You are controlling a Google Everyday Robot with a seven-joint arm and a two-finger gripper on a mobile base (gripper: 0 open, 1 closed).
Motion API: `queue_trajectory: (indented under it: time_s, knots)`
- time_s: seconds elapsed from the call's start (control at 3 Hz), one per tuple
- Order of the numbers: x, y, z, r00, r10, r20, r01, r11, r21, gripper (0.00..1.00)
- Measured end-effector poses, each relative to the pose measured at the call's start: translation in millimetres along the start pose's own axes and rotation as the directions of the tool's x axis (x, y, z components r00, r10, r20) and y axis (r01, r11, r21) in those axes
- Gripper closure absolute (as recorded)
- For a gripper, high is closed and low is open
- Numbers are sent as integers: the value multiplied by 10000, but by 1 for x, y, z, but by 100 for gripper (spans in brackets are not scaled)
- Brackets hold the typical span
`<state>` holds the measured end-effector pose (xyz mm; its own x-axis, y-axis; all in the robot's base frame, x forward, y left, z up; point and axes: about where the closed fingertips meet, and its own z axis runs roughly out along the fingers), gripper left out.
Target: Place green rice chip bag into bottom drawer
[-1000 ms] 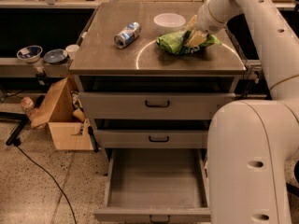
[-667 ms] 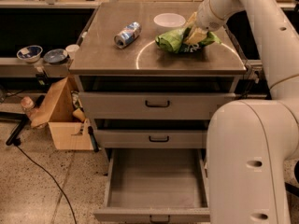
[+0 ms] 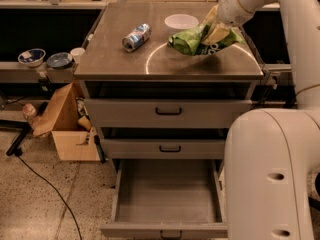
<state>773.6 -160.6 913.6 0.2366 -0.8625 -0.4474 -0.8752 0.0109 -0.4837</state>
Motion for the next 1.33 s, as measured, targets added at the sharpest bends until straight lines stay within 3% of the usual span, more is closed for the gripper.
queue_trajectory:
  time_s: [0.33, 0.67, 1.33]
  knots:
    - [-3, 7, -15, 9986, -400, 352, 404, 9991, -103, 100]
    - [-2, 25, -36, 9830, -1302, 1295, 1341, 9907, -220, 100]
    - [-15, 50, -72, 9375, -2201, 2697, 2318, 9727, -120, 100]
